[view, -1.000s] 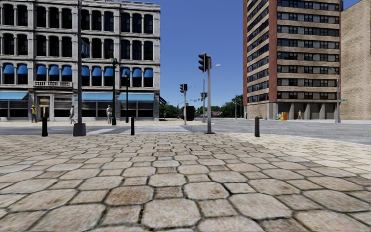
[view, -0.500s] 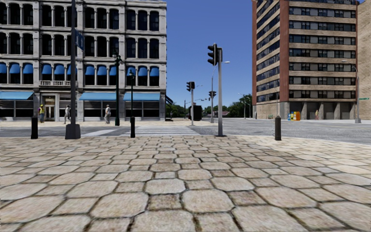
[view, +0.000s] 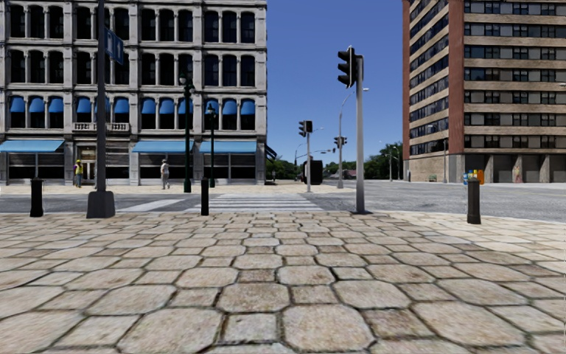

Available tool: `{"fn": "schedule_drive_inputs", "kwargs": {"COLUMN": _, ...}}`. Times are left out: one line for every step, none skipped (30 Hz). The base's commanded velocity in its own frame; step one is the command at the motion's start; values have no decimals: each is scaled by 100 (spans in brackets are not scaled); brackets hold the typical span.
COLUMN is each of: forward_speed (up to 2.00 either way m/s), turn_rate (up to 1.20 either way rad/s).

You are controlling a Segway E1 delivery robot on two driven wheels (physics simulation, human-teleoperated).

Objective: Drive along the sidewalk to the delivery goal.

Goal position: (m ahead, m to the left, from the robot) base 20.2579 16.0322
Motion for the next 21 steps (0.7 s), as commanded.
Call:
{"fn": "schedule_drive_inputs", "kwargs": {"forward_speed": 200, "turn_rate": 23}}
{"fn": "schedule_drive_inputs", "kwargs": {"forward_speed": 200, "turn_rate": 23}}
{"fn": "schedule_drive_inputs", "kwargs": {"forward_speed": 200, "turn_rate": 14}}
{"fn": "schedule_drive_inputs", "kwargs": {"forward_speed": 200, "turn_rate": 0}}
{"fn": "schedule_drive_inputs", "kwargs": {"forward_speed": 200, "turn_rate": 0}}
{"fn": "schedule_drive_inputs", "kwargs": {"forward_speed": 200, "turn_rate": 0}}
{"fn": "schedule_drive_inputs", "kwargs": {"forward_speed": 200, "turn_rate": 0}}
{"fn": "schedule_drive_inputs", "kwargs": {"forward_speed": 200, "turn_rate": 0}}
{"fn": "schedule_drive_inputs", "kwargs": {"forward_speed": 200, "turn_rate": 0}}
{"fn": "schedule_drive_inputs", "kwargs": {"forward_speed": 200, "turn_rate": 0}}
{"fn": "schedule_drive_inputs", "kwargs": {"forward_speed": 200, "turn_rate": 0}}
{"fn": "schedule_drive_inputs", "kwargs": {"forward_speed": 200, "turn_rate": 0}}
{"fn": "schedule_drive_inputs", "kwargs": {"forward_speed": 200, "turn_rate": 0}}
{"fn": "schedule_drive_inputs", "kwargs": {"forward_speed": 200, "turn_rate": 0}}
{"fn": "schedule_drive_inputs", "kwargs": {"forward_speed": 200, "turn_rate": 0}}
{"fn": "schedule_drive_inputs", "kwargs": {"forward_speed": 200, "turn_rate": 0}}
{"fn": "schedule_drive_inputs", "kwargs": {"forward_speed": 200, "turn_rate": 0}}
{"fn": "schedule_drive_inputs", "kwargs": {"forward_speed": 200, "turn_rate": 0}}
{"fn": "schedule_drive_inputs", "kwargs": {"forward_speed": 200, "turn_rate": 0}}
{"fn": "schedule_drive_inputs", "kwargs": {"forward_speed": 200, "turn_rate": 0}}
{"fn": "schedule_drive_inputs", "kwargs": {"forward_speed": 200, "turn_rate": 0}}
